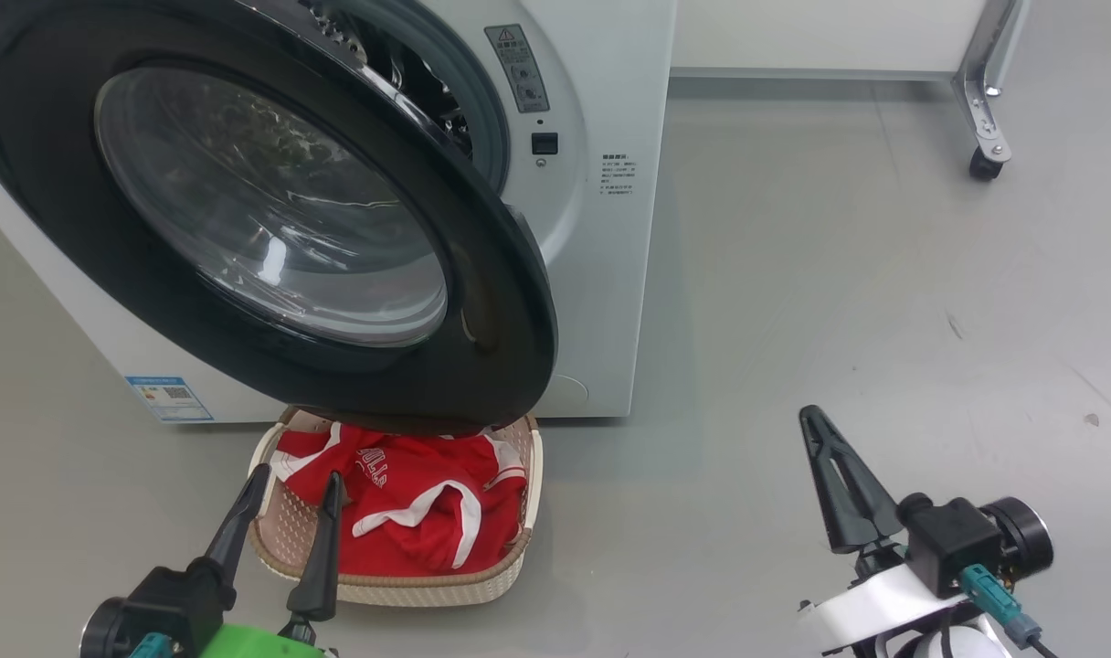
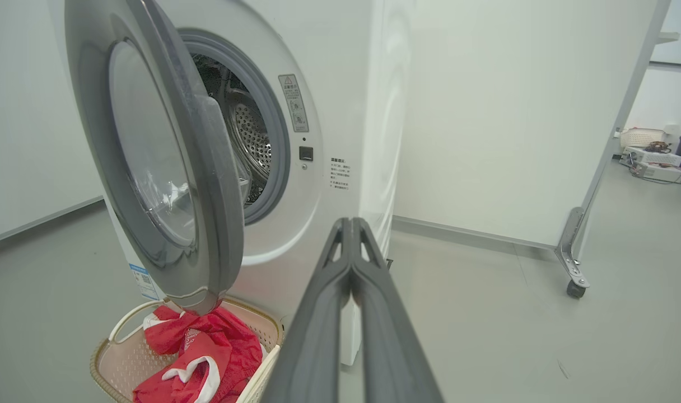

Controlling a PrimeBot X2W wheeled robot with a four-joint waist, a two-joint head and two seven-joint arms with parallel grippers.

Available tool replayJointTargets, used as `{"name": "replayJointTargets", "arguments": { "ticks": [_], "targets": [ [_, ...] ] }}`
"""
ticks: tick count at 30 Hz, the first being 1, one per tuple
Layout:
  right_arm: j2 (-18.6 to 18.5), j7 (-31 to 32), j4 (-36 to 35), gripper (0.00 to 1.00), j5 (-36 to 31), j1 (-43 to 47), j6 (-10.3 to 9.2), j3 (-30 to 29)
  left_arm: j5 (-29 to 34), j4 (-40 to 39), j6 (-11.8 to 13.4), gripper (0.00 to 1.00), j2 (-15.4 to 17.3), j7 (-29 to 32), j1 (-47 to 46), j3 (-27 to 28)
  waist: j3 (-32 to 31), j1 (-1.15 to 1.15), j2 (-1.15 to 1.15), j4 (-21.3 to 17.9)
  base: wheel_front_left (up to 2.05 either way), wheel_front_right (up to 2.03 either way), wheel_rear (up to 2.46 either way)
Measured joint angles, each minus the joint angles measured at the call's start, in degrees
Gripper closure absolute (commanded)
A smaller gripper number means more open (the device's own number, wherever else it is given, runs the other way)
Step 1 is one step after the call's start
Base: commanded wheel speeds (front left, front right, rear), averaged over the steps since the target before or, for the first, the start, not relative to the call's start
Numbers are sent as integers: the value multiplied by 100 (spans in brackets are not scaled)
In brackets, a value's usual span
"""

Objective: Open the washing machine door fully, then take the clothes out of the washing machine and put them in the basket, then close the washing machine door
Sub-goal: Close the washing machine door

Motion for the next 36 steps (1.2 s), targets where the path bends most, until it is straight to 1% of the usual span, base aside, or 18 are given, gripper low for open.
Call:
{"name": "replayJointTargets", "arguments": {
  "ticks": [5, 9, 15, 20, 25, 30, 36],
  "targets": [
    [-268, 3, -69, 100, -401, -360, 244, 514, 52, -41, -52, 0, -11, 0, -10, -51, 157, 0, 0, 86, 0, 0, 0],
    [-305, 80, -113, 100, -482, -727, 313, 794, 99, -57, -71, 0, -87, 0, -48, -133, 290, 0, 0, 215, 0, 0, 0],
    [-438, 216, -2, 100, -555, -1205, 410, 1200, 134, -64, -120, 0, -174, 0, -239, -237, 484, 0, 0, 509, 0, 0, 0],
    [-489, 396, 112, 100, -550, -1611, 411, 1468, 136, -69, -130, 0, -245, 0, -340, -286, 672, 0, 0, 790, 0, 0, 0],
    [-557, 523, 256, 100, -439, -2006, 412, 1569, 214, -83, -156, 0, -272, -1, -480, -345, 890, 0, 0, 1077, 0, 0, 0],
    [-848, 575, 389, 100, -442, -2403, 412, 1712, 283, -79, -178, 0, -338, -1, -603, -407, 1108, 0, 0, 1369, 0, 0, 0],
    [-900, 590, 549, 100, -216, -2728, 412, 1755, 271, -66, -192, 0, -388, -1, -698, -391, 1351, 0, 0, 1688, 0, 0, 0]
  ]
}}
